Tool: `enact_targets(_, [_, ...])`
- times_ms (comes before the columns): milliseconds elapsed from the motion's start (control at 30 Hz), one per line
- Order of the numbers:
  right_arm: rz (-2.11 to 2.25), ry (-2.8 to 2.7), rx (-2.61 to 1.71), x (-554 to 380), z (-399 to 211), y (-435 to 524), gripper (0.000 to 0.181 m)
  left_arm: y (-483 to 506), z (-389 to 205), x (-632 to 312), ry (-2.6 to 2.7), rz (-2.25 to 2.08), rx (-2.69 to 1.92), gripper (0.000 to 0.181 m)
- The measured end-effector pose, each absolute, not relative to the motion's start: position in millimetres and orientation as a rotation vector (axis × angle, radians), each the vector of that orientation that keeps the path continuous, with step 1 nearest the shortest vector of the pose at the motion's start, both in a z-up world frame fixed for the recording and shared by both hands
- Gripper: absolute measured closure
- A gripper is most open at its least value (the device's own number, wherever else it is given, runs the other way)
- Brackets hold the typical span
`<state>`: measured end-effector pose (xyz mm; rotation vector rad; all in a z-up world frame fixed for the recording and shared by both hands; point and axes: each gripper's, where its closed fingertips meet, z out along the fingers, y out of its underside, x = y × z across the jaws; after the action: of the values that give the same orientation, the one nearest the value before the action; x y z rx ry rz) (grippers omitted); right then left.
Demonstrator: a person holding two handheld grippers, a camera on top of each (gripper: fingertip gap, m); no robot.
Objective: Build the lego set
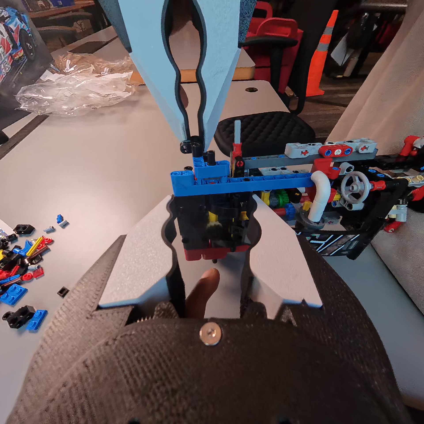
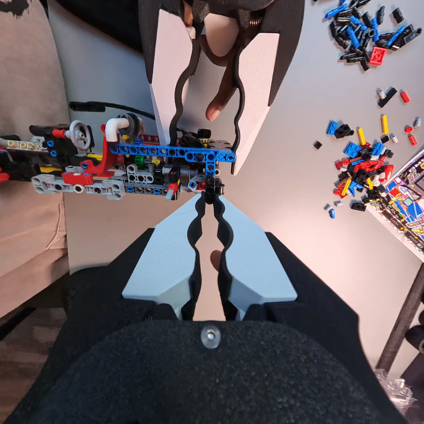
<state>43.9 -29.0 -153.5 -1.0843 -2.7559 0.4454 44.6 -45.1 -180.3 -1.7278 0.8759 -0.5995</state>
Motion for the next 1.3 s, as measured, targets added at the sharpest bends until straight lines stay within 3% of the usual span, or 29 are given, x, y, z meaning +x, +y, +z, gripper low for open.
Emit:
enact_targets(1000, [0.869,-2.467,-1.263,41,-158,-28,0.176,-46,-176,44,0.859,-0.624,-1.720,0.121])
enact_targets(1167, [1.047,-2.317,-1.296,45,-152,-22,0.154,-46,-170,42,0.858,-0.601,-1.673,0.121])
enact_targets(1300, [1.271,-2.210,-1.301,45,-169,-30,0.157,-45,-168,41,0.871,-0.620,-1.620,0.121])
